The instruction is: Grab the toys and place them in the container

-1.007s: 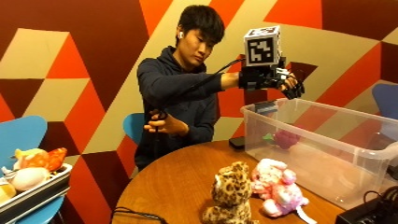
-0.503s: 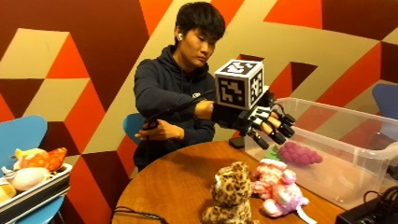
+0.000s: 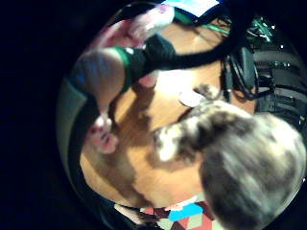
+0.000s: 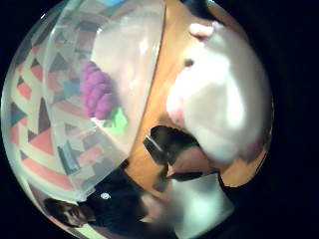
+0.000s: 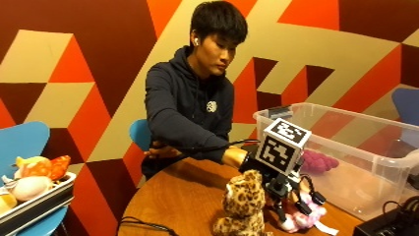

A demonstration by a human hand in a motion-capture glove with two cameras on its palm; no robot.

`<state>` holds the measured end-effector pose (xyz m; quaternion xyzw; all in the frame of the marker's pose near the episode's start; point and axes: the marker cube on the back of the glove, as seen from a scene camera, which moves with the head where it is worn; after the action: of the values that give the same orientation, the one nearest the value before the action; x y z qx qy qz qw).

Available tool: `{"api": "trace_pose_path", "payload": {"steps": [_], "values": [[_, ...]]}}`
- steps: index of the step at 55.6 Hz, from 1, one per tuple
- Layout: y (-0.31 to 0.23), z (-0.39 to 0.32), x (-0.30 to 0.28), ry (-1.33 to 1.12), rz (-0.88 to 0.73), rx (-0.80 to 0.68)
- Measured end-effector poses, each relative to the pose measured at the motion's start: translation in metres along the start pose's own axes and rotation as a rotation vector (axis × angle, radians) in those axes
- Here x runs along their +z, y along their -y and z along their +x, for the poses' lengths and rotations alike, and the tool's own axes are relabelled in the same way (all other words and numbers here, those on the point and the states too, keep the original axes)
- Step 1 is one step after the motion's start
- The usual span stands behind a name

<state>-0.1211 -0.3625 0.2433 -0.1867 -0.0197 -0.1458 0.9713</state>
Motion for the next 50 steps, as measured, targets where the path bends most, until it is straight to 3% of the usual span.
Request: {"api": "trace_pose_path", "payload": {"steps": [21, 34, 50], "values": [[0.013, 0.006, 0.011, -0.014, 0.218, -0.033], [0.007, 0.002, 0.008, -0.021, 0.307, 0.033], [-0.043, -0.011, -0.071, 0.046, 0.344, 0.031]]}}
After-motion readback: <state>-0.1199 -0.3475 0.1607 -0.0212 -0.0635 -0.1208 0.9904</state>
